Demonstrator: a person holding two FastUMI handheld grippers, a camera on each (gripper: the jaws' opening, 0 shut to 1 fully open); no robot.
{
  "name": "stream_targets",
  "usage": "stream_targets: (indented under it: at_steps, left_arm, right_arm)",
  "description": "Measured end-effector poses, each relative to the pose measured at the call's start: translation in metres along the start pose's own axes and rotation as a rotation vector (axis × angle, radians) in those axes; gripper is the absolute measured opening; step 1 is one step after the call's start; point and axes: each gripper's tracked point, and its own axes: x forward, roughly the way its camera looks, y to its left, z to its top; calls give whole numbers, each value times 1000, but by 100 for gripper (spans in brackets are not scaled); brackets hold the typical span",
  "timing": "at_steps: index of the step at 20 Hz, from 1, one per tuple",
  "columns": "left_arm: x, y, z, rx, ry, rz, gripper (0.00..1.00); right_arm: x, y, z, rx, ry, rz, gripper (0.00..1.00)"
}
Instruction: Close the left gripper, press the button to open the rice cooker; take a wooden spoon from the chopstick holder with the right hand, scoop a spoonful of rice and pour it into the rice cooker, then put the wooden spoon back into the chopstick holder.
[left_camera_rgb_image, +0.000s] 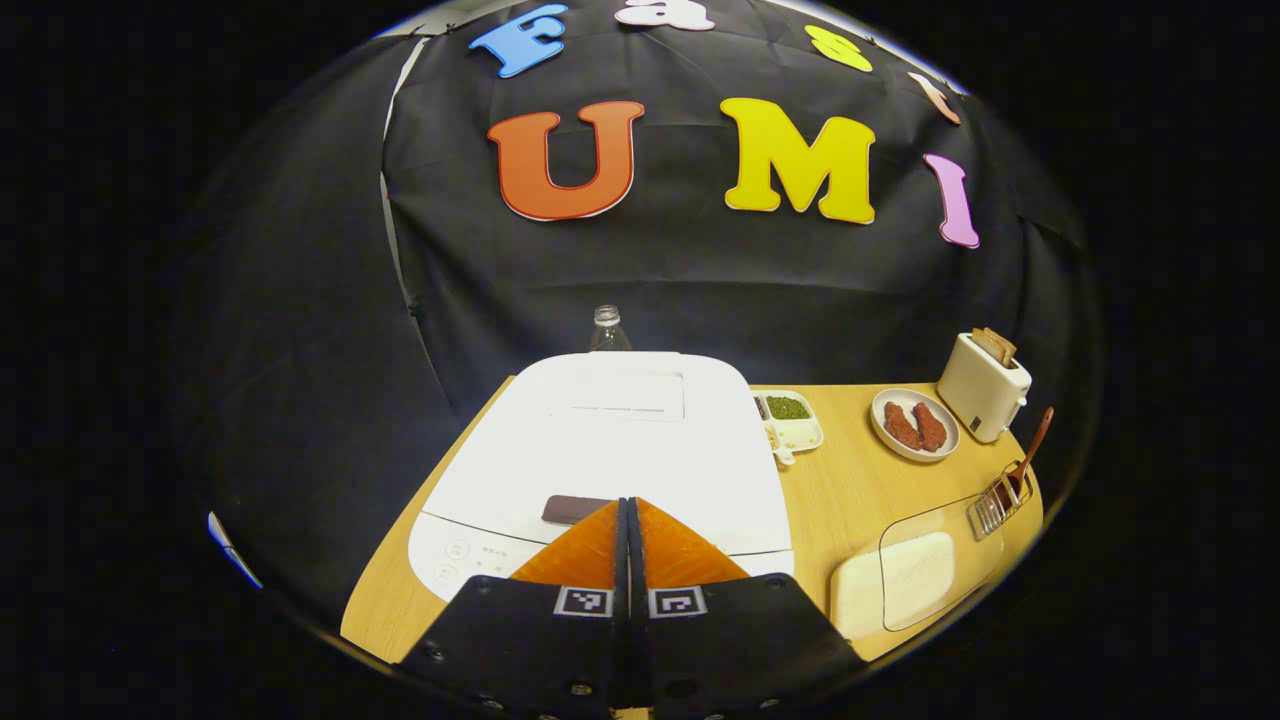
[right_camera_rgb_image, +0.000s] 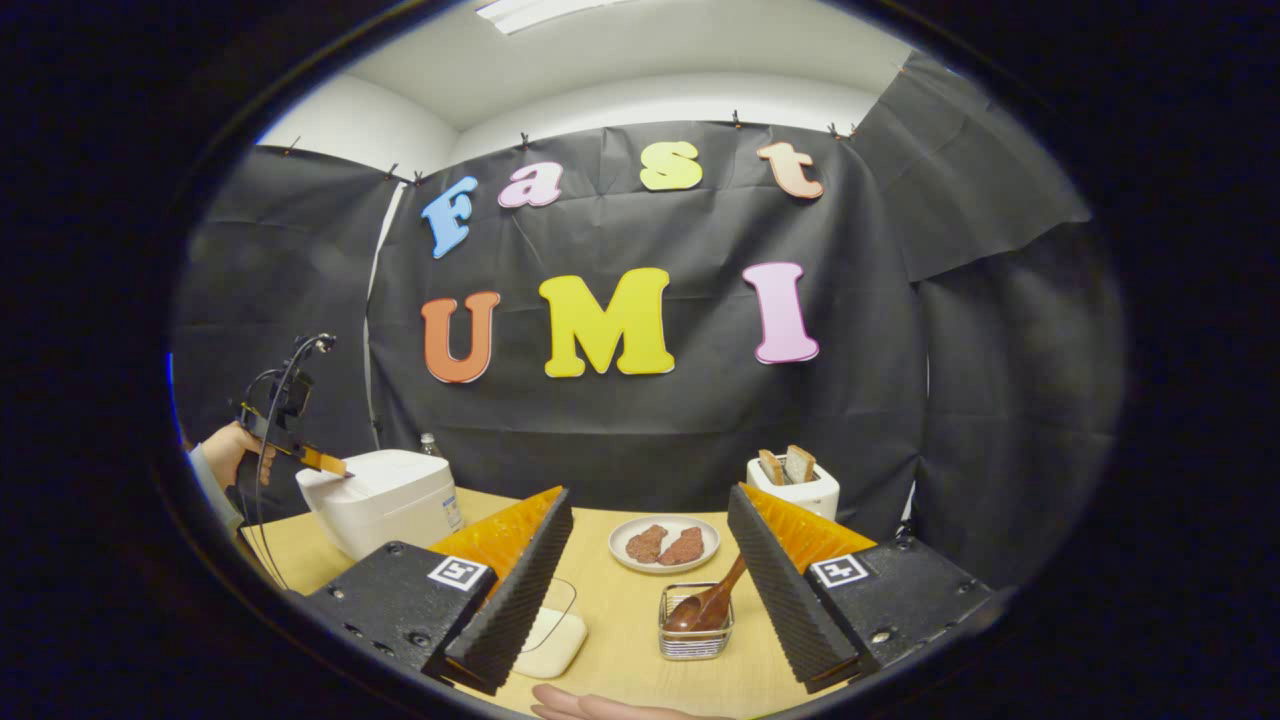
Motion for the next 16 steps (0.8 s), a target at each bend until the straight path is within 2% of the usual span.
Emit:
stream_targets:
  at_steps: [1,3,4,6,9,10,13,16]
  left_arm:
    - [3,2,1,-5,-8,5,0]
    - [6,1,7,7,-32,3,0]
    - [10,2,6,15,-30,9,0]
    - [11,1,-9,0,36,17,0]
    - [11,2,-12,-14,57,10,0]
    - [9,2,-9,-19,48,5,0]
    - [11,0,-11,-49,47,-2,0]
    - [1,5,14,-89,-83,26,0]
  right_arm:
    - [1,1,-3,3,8,8,100]
    - [5,0,-9,16,26,18,100]
    - [5,-1,-10,19,34,19,96]
    - [7,-2,-13,23,45,23,96]
    - [5,-6,-13,18,40,22,100]
    - [6,-7,-12,19,38,20,96]
    - [4,-7,-14,18,46,16,96]
    - [-4,-8,-12,15,45,20,96]
